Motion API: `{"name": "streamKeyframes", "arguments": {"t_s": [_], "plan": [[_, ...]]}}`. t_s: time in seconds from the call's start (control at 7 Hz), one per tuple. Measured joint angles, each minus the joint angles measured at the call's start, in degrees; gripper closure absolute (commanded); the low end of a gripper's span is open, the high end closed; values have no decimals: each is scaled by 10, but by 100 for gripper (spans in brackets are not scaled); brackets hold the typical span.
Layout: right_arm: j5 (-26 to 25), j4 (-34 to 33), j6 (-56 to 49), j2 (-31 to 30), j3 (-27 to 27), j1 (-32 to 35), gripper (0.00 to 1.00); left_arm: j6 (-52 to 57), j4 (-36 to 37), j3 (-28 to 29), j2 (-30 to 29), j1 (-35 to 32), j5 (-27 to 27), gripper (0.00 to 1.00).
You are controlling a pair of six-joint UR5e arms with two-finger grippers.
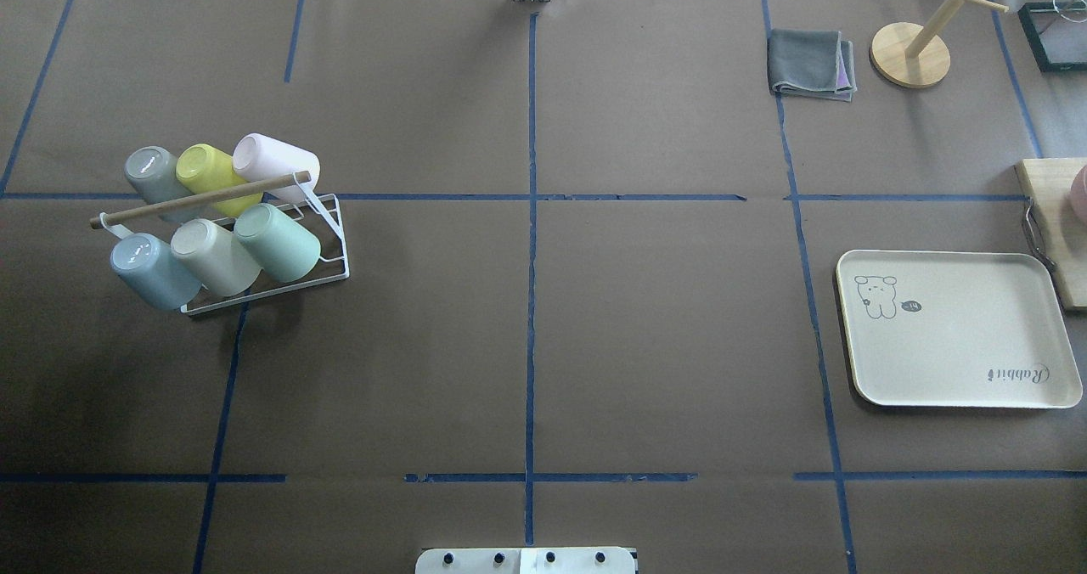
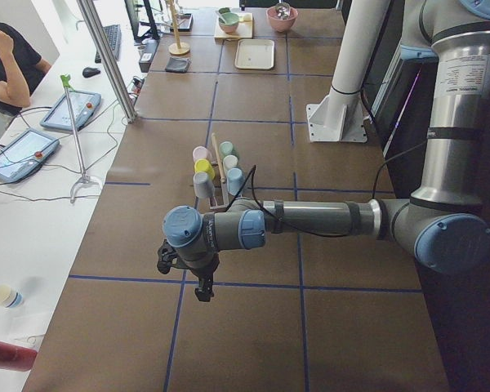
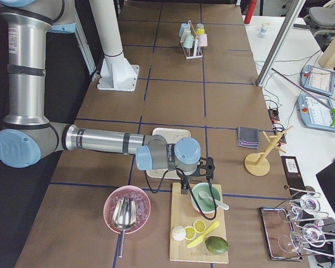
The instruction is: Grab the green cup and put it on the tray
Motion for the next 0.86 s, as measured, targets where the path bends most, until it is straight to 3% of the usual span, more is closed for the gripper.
{"name": "streamKeyframes", "arguments": {"t_s": [0.43,0.86], "plan": [[-57,197,186,-67,6,-97,0,0,0,-1,0,0,0,0],[-99,294,249,-76,-46,-166,0,-1,-1,-3,0,0,0,0]]}}
